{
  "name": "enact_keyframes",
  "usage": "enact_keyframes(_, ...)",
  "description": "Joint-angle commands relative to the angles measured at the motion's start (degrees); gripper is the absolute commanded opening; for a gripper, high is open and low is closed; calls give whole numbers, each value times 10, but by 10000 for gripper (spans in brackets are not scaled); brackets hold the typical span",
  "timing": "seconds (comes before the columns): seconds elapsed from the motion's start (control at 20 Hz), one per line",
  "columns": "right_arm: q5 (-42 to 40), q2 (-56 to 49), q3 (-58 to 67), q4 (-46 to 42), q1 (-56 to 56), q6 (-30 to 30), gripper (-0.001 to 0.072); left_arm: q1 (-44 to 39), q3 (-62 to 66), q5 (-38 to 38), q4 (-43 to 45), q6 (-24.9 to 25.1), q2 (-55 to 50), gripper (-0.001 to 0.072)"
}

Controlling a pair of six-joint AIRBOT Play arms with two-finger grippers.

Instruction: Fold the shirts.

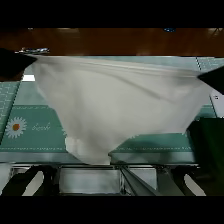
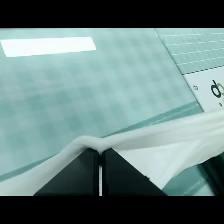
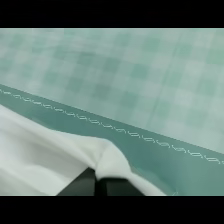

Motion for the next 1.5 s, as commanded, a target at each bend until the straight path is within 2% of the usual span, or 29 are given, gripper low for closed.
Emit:
enact_keyframes(0.0, -96, -121, -43, 1, 0, -20, 21, -36, -12, 106, 0, 42, -163, 19)
enact_keyframes(0.15, -183, -253, -36, 7, -3, -16, 21, -68, 51, 174, 0, 45, -324, 19)
enact_keyframes(0.3, -238, -379, 11, 84, -26, -9, 22, -85, 160, 180, 0, 43, -459, 19)
enact_keyframes(0.4, -262, -443, 43, 138, -40, -5, 22, -93, 207, 179, -14, 38, -512, 21)
enact_keyframes(0.45, -265, -468, 56, 167, -46, -4, 22, -94, 221, 180, -22, 24, -526, 76)
enact_keyframes(0.5, -267, -489, 67, 198, -55, 2, 23, -94, 230, 182, -21, 13, -533, 301)
enact_keyframes(0.55, -273, -506, 76, 235, -66, 8, 77, -90, 234, 182, -20, 12, -534, 502)
enact_keyframes(0.6, -278, -516, 82, 273, -80, 8, 314, -80, 238, 169, -14, 11, -532, 509)
enact_keyframes(0.65, -284, -517, 83, 306, -94, 4, 409, -64, 248, 131, -5, 10, -531, 508)
enact_keyframes(0.7, -283, -513, 84, 334, -114, 1, 409, -43, 262, 84, 11, -8, -531, 508)
enact_keyframes(0.8, -254, -494, 87, 373, -166, -3, 408, 15, 283, -41, 65, -92, -528, 506)
enact_keyframes(0.85, -229, -481, 87, 377, -194, -13, 407, 46, 283, -112, 81, -105, -525, 506)
enact_keyframes(0.95, -154, -450, 87, 339, -245, -31, 406, 104, 263, -246, 132, -95, -508, 506)
enact_keyframes(1.05, -66, -409, 75, 227, -261, -75, 406, 155, 189, -248, 172, -106, -452, 505)
enact_keyframes(1.15, -63, -356, 8, 137, -256, -76, 406, 196, 57, -200, 183, -97, -362, 505)
enact_keyframes(1.2, -85, -324, -47, 128, -256, -81, 406, 213, -19, -182, 201, -91, -314, 505)
enact_keyframes(1.3, -128, -262, -164, 160, -256, -108, 406, 250, -180, -168, 221, -95, -220, 505)
enact_keyframes(1.35, -138, -227, -226, 196, -255, -137, 406, 269, -257, -160, 219, -118, -171, 506)
enact_keyframes(1.45, -179, -159, -335, 250, -247, -174, 406, 292, -365, -158, 222, -127, -98, 505)
